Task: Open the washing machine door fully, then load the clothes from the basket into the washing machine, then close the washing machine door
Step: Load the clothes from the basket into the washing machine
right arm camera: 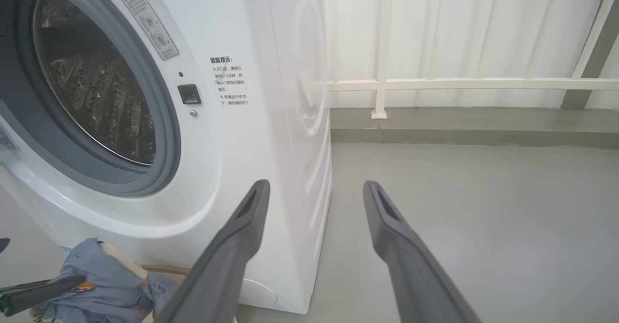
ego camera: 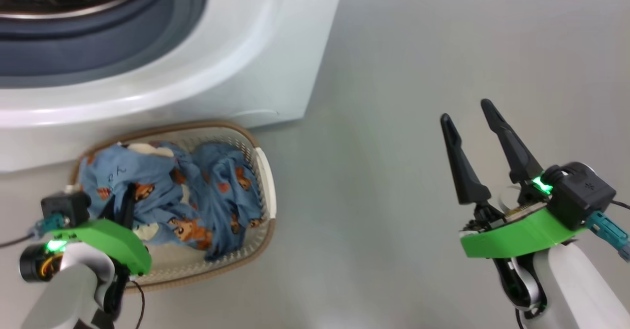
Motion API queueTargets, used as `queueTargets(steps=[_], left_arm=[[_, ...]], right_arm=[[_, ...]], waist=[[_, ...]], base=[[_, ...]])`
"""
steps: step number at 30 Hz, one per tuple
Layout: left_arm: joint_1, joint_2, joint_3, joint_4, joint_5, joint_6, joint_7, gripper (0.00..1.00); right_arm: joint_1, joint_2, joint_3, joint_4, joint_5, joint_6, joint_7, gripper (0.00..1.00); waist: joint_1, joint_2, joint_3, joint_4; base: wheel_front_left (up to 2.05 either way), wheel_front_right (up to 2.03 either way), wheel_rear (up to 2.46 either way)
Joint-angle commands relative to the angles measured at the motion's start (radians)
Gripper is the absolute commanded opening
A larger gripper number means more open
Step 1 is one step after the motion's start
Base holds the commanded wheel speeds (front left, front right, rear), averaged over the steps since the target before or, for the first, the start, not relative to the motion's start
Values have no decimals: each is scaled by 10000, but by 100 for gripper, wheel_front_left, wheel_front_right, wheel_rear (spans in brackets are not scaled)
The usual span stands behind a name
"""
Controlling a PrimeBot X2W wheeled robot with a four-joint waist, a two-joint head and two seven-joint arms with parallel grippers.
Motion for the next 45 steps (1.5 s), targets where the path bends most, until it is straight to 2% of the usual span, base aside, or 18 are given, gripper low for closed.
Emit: queueTargets(steps=[1,11,19,31,45], left_arm=[[352,293,462,-366,154,90,-137,0],[1717,-7,2000,-2309,1225,257,-138,0],[2743,-397,3146,-3938,2215,218,-139,0],[4037,-1011,4330,-6166,3196,108,-139,0],[5877,-1757,5327,-8943,3689,23,-139,0]], right_arm=[[297,-156,59,-190,46,44,-80,100],[943,-473,-101,-30,120,44,-80,100],[1495,-653,-297,28,160,44,-80,100],[2025,-768,-554,99,176,44,-80,100],[2359,-769,-722,74,140,44,-80,100]], waist=[[2,0,-626,406],[2,0,-1662,790],[2,0,-2213,1081],[2,0,-2639,1308],[2,0,-2893,1366]], base=[[0,0,0],[0,0,0],[0,0,0],[0,0,0],[0,0,0]])
